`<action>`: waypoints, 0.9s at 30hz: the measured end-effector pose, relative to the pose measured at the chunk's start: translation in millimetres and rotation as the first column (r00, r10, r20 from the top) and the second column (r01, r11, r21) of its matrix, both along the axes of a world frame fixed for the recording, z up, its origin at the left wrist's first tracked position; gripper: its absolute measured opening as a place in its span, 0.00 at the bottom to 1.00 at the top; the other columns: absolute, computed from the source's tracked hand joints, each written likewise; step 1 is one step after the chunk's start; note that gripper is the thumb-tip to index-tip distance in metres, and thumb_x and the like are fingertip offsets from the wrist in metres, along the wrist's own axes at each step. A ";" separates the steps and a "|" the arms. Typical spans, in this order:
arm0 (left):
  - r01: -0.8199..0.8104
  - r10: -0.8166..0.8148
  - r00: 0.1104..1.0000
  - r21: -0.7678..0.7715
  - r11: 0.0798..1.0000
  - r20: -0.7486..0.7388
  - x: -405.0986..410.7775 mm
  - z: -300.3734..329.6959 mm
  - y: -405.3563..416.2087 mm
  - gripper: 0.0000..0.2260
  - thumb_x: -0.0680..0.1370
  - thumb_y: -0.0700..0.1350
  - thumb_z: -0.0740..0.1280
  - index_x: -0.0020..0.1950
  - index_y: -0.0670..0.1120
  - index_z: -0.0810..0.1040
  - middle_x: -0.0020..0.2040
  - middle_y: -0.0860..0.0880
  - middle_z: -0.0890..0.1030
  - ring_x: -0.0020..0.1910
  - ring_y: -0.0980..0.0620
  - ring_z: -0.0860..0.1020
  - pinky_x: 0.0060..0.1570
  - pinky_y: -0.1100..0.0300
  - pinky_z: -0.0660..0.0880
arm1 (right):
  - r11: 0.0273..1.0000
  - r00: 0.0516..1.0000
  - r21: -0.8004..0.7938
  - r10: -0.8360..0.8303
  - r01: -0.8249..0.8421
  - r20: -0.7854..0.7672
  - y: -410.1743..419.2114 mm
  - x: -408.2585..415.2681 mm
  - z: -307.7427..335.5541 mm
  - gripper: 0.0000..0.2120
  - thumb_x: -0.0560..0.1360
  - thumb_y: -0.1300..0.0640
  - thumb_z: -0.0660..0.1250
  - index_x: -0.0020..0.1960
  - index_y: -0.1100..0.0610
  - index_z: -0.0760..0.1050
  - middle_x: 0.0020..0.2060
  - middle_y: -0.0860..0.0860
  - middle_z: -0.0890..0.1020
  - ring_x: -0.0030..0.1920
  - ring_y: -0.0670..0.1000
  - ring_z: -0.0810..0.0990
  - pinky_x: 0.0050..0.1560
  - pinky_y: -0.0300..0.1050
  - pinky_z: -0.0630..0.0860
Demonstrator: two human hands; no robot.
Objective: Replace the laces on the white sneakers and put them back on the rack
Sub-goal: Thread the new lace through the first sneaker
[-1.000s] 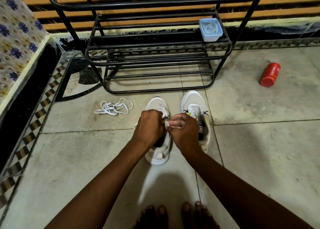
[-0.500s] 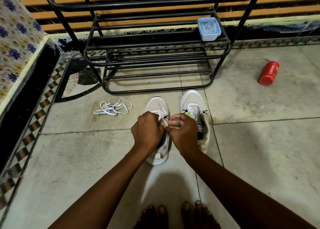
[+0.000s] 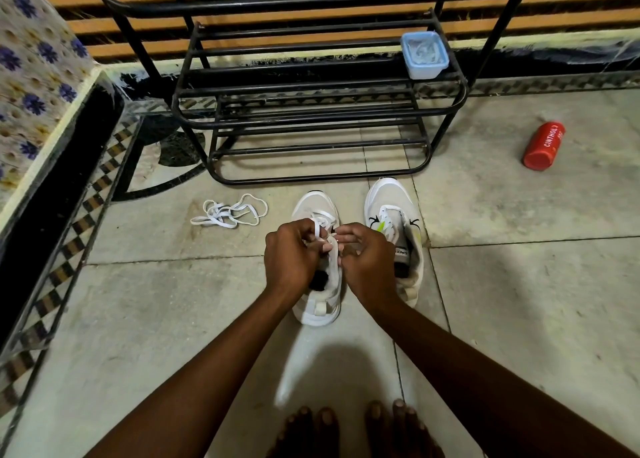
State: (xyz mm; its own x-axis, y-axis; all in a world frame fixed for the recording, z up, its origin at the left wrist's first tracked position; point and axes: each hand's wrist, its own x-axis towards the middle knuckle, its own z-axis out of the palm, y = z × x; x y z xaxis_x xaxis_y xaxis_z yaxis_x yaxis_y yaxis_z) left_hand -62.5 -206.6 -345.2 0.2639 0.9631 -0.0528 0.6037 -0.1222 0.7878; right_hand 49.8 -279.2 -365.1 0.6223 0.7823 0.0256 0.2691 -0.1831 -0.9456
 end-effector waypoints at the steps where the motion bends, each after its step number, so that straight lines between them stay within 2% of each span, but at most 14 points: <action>1: -0.022 0.023 0.999 -0.030 0.999 0.039 0.6 0.1 1.3 0.08 0.69 0.43 0.79 0.38 0.54 0.83 0.33 0.57 0.83 0.36 0.55 0.83 0.40 0.50 0.81 | 1.000 1.000 -0.009 0.013 -0.013 0.004 1.3 -0.1 -1.3 0.17 0.67 0.66 0.63 0.51 0.58 0.84 0.42 0.49 0.86 0.44 0.47 0.85 0.47 0.55 0.83; 3: -0.042 0.047 0.995 -0.063 0.997 0.083 1.1 -1.6 3.3 0.09 0.69 0.42 0.80 0.39 0.54 0.83 0.34 0.57 0.83 0.36 0.57 0.83 0.42 0.51 0.82 | 0.998 0.999 -0.037 0.045 -0.045 0.002 2.6 0.3 -3.7 0.15 0.70 0.65 0.63 0.50 0.57 0.85 0.40 0.50 0.87 0.43 0.50 0.86 0.47 0.57 0.83; 8: 0.036 -0.030 0.991 -0.047 0.998 0.127 -2.3 -3.8 4.9 0.09 0.69 0.40 0.80 0.40 0.52 0.84 0.36 0.54 0.84 0.36 0.56 0.83 0.43 0.50 0.82 | 0.993 0.995 -0.074 0.096 -0.097 -0.012 4.8 6.0 -4.6 0.14 0.70 0.55 0.61 0.45 0.56 0.84 0.36 0.53 0.86 0.39 0.55 0.86 0.43 0.61 0.83; 10: 0.059 -0.054 0.988 -0.031 0.998 0.142 -6.4 -6.7 4.4 0.10 0.70 0.40 0.80 0.43 0.53 0.84 0.38 0.54 0.84 0.36 0.60 0.82 0.42 0.54 0.81 | 0.987 0.990 -0.087 0.138 -0.134 0.035 8.2 7.5 -5.6 0.17 0.68 0.49 0.58 0.41 0.56 0.83 0.34 0.53 0.84 0.37 0.57 0.85 0.41 0.62 0.82; 12: 0.050 -0.055 0.993 0.048 0.998 0.104 -11.7 -12.6 2.6 0.15 0.68 0.41 0.82 0.49 0.53 0.82 0.45 0.55 0.82 0.39 0.60 0.79 0.43 0.59 0.77 | 0.978 0.977 -0.133 0.175 -0.159 0.119 11.1 8.4 -5.8 0.19 0.66 0.47 0.54 0.39 0.56 0.80 0.34 0.54 0.82 0.38 0.57 0.83 0.42 0.60 0.81; 14: 0.009 -0.014 0.998 0.091 0.996 0.058 -18.1 -20.8 1.4 0.23 0.66 0.43 0.84 0.56 0.52 0.80 0.53 0.54 0.78 0.44 0.56 0.79 0.45 0.61 0.78 | 0.972 0.961 -0.165 0.196 -0.165 0.194 10.7 7.3 -6.2 0.12 0.67 0.51 0.56 0.38 0.56 0.75 0.37 0.54 0.80 0.39 0.57 0.82 0.41 0.59 0.81; 16: -0.018 0.015 0.999 0.058 0.998 0.049 -23.5 -24.7 -0.2 0.31 0.65 0.44 0.85 0.64 0.51 0.76 0.59 0.52 0.73 0.47 0.54 0.79 0.45 0.71 0.75 | 0.975 0.941 -0.157 0.198 -0.159 0.274 7.3 6.9 -10.2 0.03 0.66 0.60 0.62 0.40 0.56 0.71 0.39 0.54 0.77 0.38 0.58 0.79 0.38 0.59 0.79; 18: -0.032 0.033 0.998 -0.029 0.999 0.046 -25.6 -23.5 -0.7 0.36 0.65 0.44 0.85 0.69 0.49 0.72 0.61 0.51 0.71 0.46 0.54 0.80 0.43 0.73 0.73 | 0.976 0.937 -0.160 0.192 -0.150 0.291 4.2 6.9 -11.6 0.06 0.66 0.61 0.63 0.41 0.56 0.68 0.38 0.55 0.76 0.38 0.59 0.78 0.37 0.61 0.78; 20: -0.024 0.023 0.999 -0.052 0.998 -0.027 -26.7 -20.6 0.4 0.30 0.67 0.47 0.84 0.66 0.48 0.76 0.54 0.52 0.79 0.45 0.52 0.81 0.44 0.66 0.73 | 0.978 0.944 -0.165 0.173 -0.130 0.281 4.1 5.1 -10.7 0.07 0.67 0.60 0.62 0.43 0.56 0.66 0.39 0.55 0.76 0.38 0.60 0.77 0.36 0.61 0.78; 22: 0.028 -0.027 0.994 0.007 1.000 -0.104 -26.8 -18.8 1.9 0.17 0.70 0.49 0.81 0.56 0.48 0.83 0.43 0.52 0.84 0.42 0.52 0.82 0.44 0.61 0.75 | 0.978 0.941 -0.174 0.163 -0.114 0.296 4.9 3.5 -8.2 0.08 0.67 0.62 0.62 0.45 0.55 0.65 0.40 0.56 0.76 0.39 0.60 0.77 0.37 0.62 0.78; 24: 0.112 -0.101 0.983 0.066 0.992 -0.156 -28.0 -20.3 3.6 0.08 0.73 0.49 0.78 0.49 0.48 0.86 0.40 0.52 0.86 0.41 0.52 0.83 0.43 0.59 0.77 | 0.984 0.939 -0.151 0.140 -0.096 0.315 5.3 3.4 -8.6 0.10 0.69 0.66 0.64 0.46 0.57 0.65 0.40 0.57 0.76 0.39 0.60 0.77 0.38 0.62 0.78; 27: 0.170 -0.141 0.957 0.096 0.981 -0.253 -29.6 -25.1 8.4 0.08 0.75 0.52 0.76 0.45 0.47 0.86 0.37 0.49 0.85 0.40 0.47 0.82 0.41 0.55 0.77 | 0.989 0.959 -0.097 0.132 -0.110 0.252 2.6 3.1 0.1 0.08 0.72 0.62 0.62 0.48 0.56 0.64 0.39 0.55 0.76 0.38 0.58 0.79 0.37 0.61 0.80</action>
State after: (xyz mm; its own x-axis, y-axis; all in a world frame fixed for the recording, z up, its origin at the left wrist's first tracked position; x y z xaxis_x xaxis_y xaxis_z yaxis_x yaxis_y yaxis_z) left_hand -92.0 -198.2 -370.3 0.4037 0.9146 -0.0252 0.7421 -0.3112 0.5937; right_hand 52.9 -276.5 -365.0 0.5036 0.8574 0.1057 0.5256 -0.2070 -0.8252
